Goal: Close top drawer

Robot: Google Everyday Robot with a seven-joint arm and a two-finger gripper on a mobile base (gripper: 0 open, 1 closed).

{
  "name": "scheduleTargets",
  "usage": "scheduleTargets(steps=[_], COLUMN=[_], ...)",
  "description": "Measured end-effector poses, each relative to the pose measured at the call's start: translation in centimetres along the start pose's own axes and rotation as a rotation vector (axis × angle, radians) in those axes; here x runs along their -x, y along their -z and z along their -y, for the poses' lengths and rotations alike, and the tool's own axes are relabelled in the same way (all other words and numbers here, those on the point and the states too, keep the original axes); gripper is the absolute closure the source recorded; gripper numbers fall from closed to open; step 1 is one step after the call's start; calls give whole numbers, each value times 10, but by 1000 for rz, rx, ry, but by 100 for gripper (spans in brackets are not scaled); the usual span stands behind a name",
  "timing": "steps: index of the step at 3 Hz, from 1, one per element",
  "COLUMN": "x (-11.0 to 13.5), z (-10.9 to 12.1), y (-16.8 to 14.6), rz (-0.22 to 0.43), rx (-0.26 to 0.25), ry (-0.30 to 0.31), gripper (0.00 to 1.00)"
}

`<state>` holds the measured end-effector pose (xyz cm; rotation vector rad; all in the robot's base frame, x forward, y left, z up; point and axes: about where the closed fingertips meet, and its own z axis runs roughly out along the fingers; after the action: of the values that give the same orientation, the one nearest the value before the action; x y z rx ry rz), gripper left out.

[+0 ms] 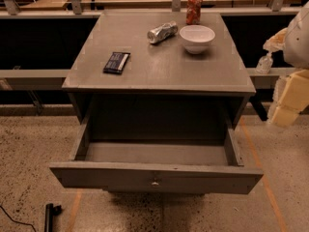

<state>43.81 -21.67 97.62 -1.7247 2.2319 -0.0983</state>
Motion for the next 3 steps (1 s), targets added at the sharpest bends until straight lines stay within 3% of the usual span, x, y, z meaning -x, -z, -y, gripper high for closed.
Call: scheduleTargets(steps=[1, 2, 3], x=[0, 1, 3], z=[0, 1, -10], y=[0, 2, -24], rz=[0, 3, 31], rx=[0, -10, 12], ry=[0, 1, 10], gripper=[0, 18, 41])
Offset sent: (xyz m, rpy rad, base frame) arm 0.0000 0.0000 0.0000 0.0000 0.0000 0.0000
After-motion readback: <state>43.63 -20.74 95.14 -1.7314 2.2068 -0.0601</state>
